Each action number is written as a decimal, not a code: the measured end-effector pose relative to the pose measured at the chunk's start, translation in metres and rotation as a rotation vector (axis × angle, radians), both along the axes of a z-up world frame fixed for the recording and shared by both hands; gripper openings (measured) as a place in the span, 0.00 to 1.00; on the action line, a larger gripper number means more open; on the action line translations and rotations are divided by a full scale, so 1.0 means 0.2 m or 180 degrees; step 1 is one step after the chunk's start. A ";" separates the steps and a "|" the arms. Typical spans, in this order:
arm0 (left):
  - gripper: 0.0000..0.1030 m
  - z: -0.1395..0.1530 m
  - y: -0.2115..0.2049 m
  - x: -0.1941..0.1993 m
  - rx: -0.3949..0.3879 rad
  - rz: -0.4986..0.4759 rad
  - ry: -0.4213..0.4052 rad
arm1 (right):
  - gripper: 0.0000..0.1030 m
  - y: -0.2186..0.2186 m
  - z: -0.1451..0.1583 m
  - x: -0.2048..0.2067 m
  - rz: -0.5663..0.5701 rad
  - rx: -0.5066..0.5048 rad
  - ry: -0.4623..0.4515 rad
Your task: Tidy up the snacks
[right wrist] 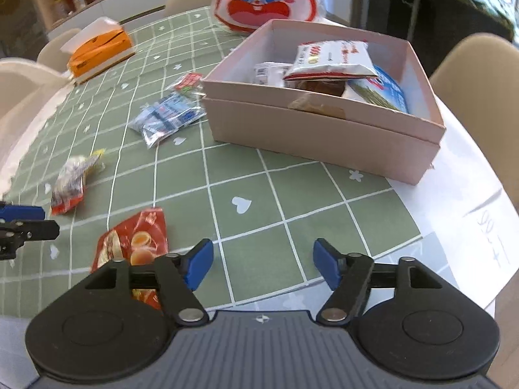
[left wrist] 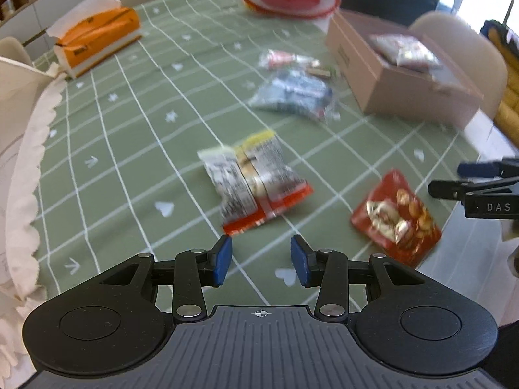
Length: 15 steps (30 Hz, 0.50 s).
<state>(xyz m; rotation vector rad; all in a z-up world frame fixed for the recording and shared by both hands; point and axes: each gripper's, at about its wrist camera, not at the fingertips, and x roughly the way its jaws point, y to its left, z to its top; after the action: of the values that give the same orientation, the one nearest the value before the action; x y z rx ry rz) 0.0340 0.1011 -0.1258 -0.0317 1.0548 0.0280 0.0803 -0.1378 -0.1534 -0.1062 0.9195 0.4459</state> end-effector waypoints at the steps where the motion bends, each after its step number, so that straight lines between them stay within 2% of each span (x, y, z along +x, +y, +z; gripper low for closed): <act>1: 0.44 -0.01 -0.01 0.00 0.0013 -0.0018 0.0028 | 0.69 0.01 -0.01 -0.02 0.0045 -0.0055 -0.0063; 4: 0.48 -0.02 -0.05 0.00 0.0063 -0.0046 0.0059 | 0.84 -0.02 -0.03 -0.04 -0.0125 -0.0005 -0.0137; 7: 0.56 -0.02 -0.05 0.01 0.0024 -0.0032 0.0080 | 0.84 -0.04 -0.04 -0.06 -0.0101 0.0006 -0.0237; 11: 0.88 -0.04 -0.08 0.04 -0.0158 -0.0097 0.0134 | 0.85 -0.05 -0.06 -0.09 -0.0121 0.0054 -0.0336; 13: 0.87 -0.03 -0.06 0.05 -0.0366 -0.0004 0.0129 | 0.86 -0.06 -0.07 -0.10 -0.0154 0.0067 -0.0381; 15: 0.74 0.02 -0.02 0.03 -0.0615 0.0227 -0.0010 | 0.86 -0.05 -0.07 -0.11 -0.0163 0.0077 -0.0414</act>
<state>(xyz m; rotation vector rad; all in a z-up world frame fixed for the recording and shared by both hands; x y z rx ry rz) 0.0410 0.0965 -0.1224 -0.2443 1.0503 -0.0095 0.0590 -0.1488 -0.1673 -0.0886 0.7870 0.3977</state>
